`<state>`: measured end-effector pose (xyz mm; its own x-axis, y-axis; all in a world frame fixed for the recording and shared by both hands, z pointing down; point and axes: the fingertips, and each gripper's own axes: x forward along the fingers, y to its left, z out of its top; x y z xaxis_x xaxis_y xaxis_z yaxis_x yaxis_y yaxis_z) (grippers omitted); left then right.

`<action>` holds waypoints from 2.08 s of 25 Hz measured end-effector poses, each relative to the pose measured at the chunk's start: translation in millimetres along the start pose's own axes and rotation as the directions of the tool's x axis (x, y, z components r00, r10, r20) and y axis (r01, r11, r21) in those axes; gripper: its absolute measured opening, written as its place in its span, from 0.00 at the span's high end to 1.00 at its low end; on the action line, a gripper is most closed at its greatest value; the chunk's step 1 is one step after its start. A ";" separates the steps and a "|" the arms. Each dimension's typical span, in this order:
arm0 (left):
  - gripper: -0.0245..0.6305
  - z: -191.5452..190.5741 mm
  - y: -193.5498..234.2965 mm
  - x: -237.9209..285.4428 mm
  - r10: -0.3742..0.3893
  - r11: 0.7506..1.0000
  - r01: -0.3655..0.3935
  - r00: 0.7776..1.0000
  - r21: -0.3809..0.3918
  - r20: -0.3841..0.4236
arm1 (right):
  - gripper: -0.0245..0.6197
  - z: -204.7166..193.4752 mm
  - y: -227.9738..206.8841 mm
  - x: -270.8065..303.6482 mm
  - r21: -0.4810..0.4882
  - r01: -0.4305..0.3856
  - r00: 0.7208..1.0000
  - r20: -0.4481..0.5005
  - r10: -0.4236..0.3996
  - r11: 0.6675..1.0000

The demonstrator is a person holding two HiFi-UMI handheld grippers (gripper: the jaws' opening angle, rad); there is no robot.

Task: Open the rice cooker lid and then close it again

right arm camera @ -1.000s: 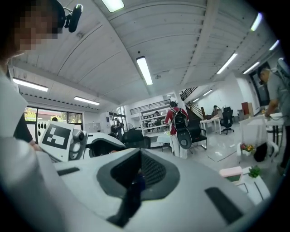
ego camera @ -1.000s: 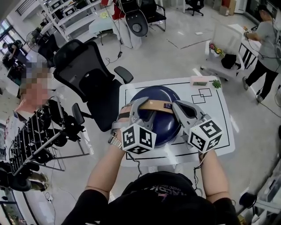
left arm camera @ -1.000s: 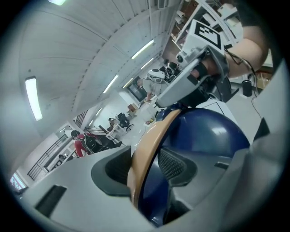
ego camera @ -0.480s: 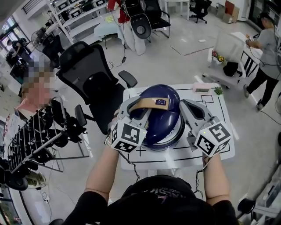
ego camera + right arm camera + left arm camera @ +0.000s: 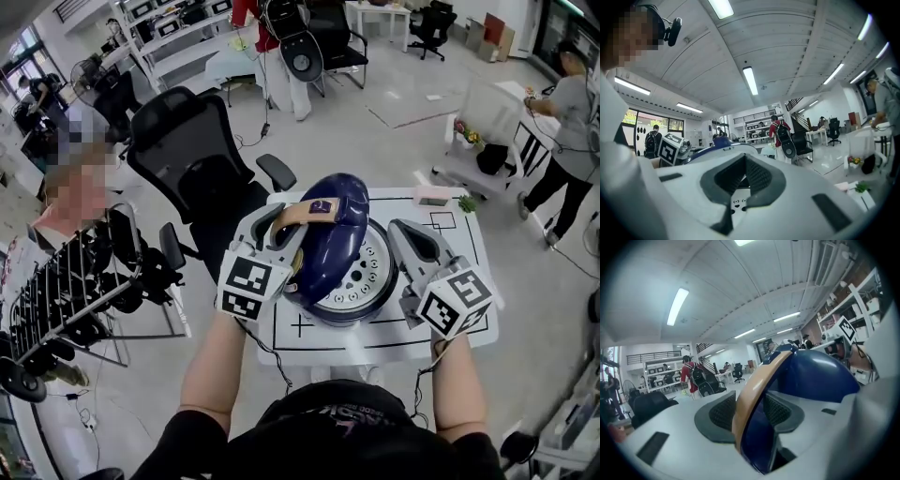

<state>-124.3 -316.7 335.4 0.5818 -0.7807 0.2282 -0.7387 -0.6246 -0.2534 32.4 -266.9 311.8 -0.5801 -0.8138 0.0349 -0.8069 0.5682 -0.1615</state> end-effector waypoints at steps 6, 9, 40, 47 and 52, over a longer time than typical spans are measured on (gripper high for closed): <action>0.70 -6.1 16.8 -8.0 0.035 0.994 -0.032 0.999 -0.100 0.026 | 0.96 -5.8 3.8 0.3 -0.002 -0.010 1.000 -0.013 0.010 1.000; 0.71 -8.8 25.2 -12.1 0.050 0.991 -0.045 0.998 -0.128 0.032 | 0.96 -9.0 4.5 0.8 0.008 -0.009 1.000 -0.008 0.009 1.000; 0.78 -51.4 100.1 -46.2 0.074 0.944 -0.062 0.997 -0.323 0.024 | 0.96 -23.4 48.2 51.1 0.022 -0.049 0.998 -0.033 0.050 0.999; 0.73 -51.2 102.2 -49.7 0.130 0.954 -0.119 0.991 -0.277 0.024 | 0.96 -28.0 51.1 52.5 0.022 -0.050 0.998 -0.040 0.051 0.999; 0.72 -50.2 103.5 -62.0 0.181 0.946 -0.169 0.983 -0.276 0.018 | 0.96 -26.5 55.2 47.4 0.018 -0.070 0.997 -0.039 0.071 0.997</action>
<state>-253.9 -331.9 342.2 0.4447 -0.8810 0.1617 -0.8912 -0.4533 -0.0188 -42.6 -271.0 330.7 -0.6399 -0.7659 0.0622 -0.7618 0.6218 -0.1817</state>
